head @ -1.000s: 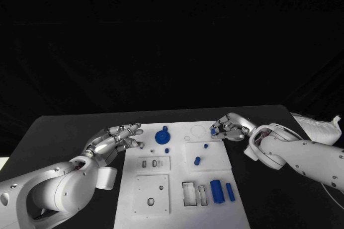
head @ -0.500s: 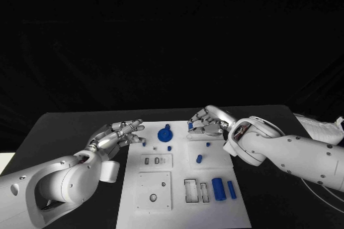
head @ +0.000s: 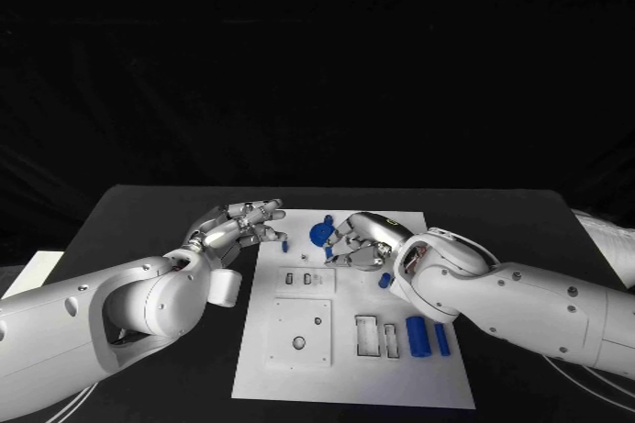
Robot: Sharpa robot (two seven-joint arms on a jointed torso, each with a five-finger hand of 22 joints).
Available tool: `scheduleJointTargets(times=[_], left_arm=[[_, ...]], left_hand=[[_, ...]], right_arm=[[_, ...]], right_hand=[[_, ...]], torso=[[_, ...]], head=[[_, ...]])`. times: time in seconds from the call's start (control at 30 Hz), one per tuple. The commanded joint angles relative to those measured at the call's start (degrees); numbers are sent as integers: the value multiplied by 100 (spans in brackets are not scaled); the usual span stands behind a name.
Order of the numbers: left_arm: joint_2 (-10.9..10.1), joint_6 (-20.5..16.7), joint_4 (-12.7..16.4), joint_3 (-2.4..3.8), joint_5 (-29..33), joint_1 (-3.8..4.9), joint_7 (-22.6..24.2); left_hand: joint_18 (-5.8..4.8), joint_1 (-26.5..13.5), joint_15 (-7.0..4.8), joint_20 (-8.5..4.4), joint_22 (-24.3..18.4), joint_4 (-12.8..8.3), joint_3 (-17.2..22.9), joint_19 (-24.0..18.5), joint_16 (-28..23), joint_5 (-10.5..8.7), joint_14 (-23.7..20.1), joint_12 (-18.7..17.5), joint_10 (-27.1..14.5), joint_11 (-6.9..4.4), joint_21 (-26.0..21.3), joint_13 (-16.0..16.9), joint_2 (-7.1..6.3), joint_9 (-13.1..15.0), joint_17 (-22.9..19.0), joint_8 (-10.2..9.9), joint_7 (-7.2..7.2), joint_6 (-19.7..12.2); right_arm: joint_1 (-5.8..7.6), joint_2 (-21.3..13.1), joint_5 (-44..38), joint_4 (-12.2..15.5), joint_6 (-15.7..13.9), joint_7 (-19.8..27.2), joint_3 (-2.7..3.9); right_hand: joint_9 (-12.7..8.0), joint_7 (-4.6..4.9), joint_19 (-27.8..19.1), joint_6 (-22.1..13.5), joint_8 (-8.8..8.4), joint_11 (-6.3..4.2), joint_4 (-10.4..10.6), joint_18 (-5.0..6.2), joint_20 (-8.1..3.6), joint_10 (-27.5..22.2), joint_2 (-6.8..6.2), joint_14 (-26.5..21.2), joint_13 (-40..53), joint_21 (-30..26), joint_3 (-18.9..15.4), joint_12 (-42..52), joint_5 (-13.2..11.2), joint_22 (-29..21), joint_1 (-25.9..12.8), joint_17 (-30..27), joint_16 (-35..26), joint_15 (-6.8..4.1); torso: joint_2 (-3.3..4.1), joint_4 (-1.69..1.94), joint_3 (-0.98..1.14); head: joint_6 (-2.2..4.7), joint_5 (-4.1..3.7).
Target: Assemble the parts on the task board
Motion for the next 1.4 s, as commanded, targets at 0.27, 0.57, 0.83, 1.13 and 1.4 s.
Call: scheduleJointTargets(times=[0.27,0.57,0.83,1.13,1.4], left_arm=[[33,141,0,3,8,4,25],[33,147,12,3,8,4,19],[31,150,21,3,8,4,16],[20,152,26,3,8,4,9],[10,155,35,3,8,4,7]], left_hand=[[0,6,1,2,6,-5,28,-47,40,-11,-45,18,-52,-4,17,-6,-14,-4,5,-2,9,-44],[0,6,1,2,6,-5,28,-47,40,-11,-45,18,-52,-4,17,-6,-14,-4,5,-2,9,-44],[0,6,1,2,6,-5,28,-47,40,-11,-45,18,-52,-4,17,-6,-14,-4,5,-2,9,-44],[0,6,1,2,6,-5,28,-47,40,-11,-45,18,-52,-4,17,-6,-14,-4,5,-2,9,-44],[0,6,1,2,6,-5,28,-47,40,-11,-45,18,-52,-4,17,-6,-14,-4,5,-2,9,-44]], right_arm=[[-143,297,-755,-109,334,-338,-51],[-182,384,-930,-156,484,-418,-70],[-209,441,-979,-164,620,-436,-78],[-230,458,-1007,-123,688,-452,-83],[-238,454,-1073,-112,750,-511,-84]], right_hand=[[78,-153,349,228,17,-41,33,-87,-60,551,-76,573,1443,15,113,-48,167,955,-144,1395,1,-38],[78,-152,347,232,13,-42,30,-85,-61,552,-99,572,1445,12,120,-45,196,949,-172,1391,-1,-39],[78,-151,346,234,9,-40,33,-85,-62,551,-115,572,1443,10,122,-48,203,947,-198,1389,-2,-39],[79,-150,346,237,6,-40,39,-85,-62,549,-129,571,1440,10,123,-54,210,947,-225,1384,-4,-38],[78,-150,345,237,3,-39,42,-85,-62,549,-138,570,1440,9,123,-55,213,946,-242,1378,-6,-38]], torso=[[3,4,1],[1,0,0],[1,-2,5],[-2,-3,1],[-2,-5,4]], head=[[-60,51],[-75,42],[-97,50],[-120,58],[-131,52]])
